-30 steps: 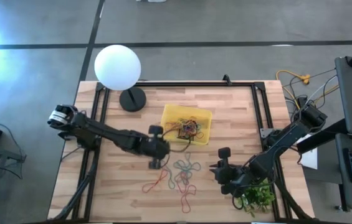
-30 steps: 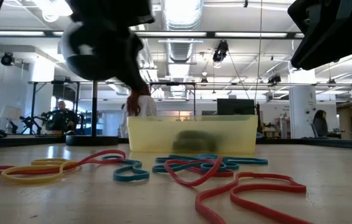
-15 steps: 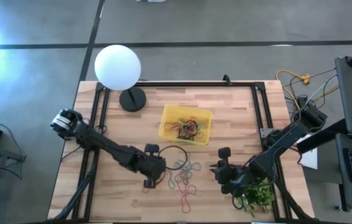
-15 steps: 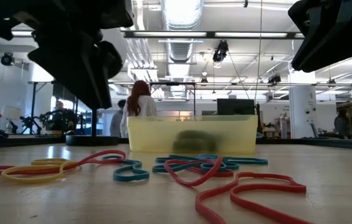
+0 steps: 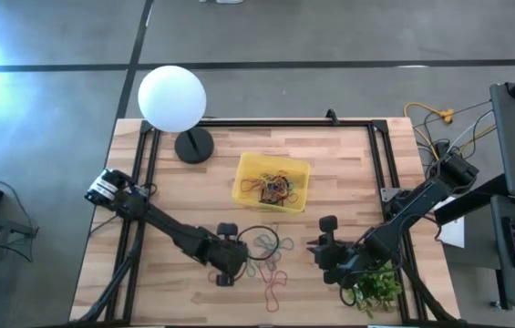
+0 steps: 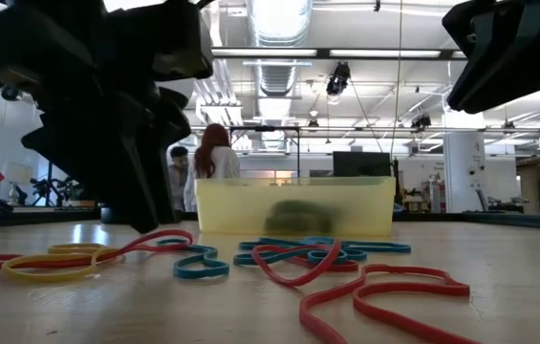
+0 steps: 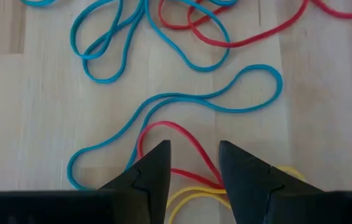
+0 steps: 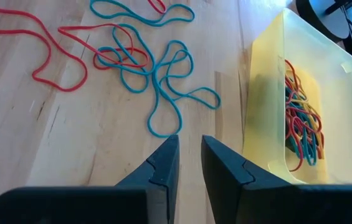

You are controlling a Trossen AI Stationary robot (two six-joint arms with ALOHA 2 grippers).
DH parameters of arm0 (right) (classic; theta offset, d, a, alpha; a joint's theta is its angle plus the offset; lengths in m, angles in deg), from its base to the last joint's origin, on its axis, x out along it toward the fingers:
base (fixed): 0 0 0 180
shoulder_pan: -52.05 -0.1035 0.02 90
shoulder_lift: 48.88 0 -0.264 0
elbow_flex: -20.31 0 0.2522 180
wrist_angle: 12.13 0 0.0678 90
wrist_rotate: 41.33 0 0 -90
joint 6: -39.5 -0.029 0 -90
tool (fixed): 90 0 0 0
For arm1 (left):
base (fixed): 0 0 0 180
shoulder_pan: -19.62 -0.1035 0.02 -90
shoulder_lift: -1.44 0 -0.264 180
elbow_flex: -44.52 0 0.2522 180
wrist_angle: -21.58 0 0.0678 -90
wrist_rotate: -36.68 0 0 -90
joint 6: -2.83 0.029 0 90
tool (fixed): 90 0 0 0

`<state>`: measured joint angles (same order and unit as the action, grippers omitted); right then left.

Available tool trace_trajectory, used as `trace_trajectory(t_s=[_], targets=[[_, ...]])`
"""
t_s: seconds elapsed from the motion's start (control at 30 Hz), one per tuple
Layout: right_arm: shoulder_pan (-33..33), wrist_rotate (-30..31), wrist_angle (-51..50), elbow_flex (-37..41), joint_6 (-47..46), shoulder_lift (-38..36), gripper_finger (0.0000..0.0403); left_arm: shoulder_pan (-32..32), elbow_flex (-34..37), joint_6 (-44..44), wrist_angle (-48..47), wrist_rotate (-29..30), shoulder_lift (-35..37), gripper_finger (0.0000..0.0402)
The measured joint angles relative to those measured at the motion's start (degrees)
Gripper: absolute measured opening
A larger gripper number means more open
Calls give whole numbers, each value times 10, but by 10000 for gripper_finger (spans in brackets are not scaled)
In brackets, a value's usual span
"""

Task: Pick and place rubber bands into bin
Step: Put the red rubber band into the yellow bin

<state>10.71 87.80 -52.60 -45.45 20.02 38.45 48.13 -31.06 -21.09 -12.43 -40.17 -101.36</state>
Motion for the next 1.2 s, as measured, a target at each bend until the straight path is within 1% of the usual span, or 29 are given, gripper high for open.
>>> trace_trajectory(t_s=[0.27, 0.5, 0.57, 0.63, 0.77, 0.8, 0.9, 1.07, 1.2], targets=[[0, 0, 4, 1, 0, 0, 56, 0, 1, -26, 11, -3, -13, 121], [0, 0, 6, 1, 0, 0, 56, 0, 1, -28, 33, -9, -28, 120], [0, 0, 7, 1, 0, 0, 56, 0, 1, -28, 33, -8, -29, 110], [0, 0, 6, 1, 0, 0, 56, 0, 1, -27, 33, -7, -29, 89], [0, 0, 7, 1, 0, 0, 57, 0, -1, -7, 33, 1, -28, 21], [0, 0, 7, 1, 0, 0, 57, 0, -2, 1, 33, 7, -27, 11], [0, 0, 7, 1, 0, 0, 57, 0, -5, 9, 32, 25, -22, 6], [0, 0, 6, 1, 0, 0, 57, 0, -17, 47, 31, 63, 0, 1], [0, 0, 6, 1, 0, 0, 57, 0, -27, 87, 27, 107, 28, 0]])
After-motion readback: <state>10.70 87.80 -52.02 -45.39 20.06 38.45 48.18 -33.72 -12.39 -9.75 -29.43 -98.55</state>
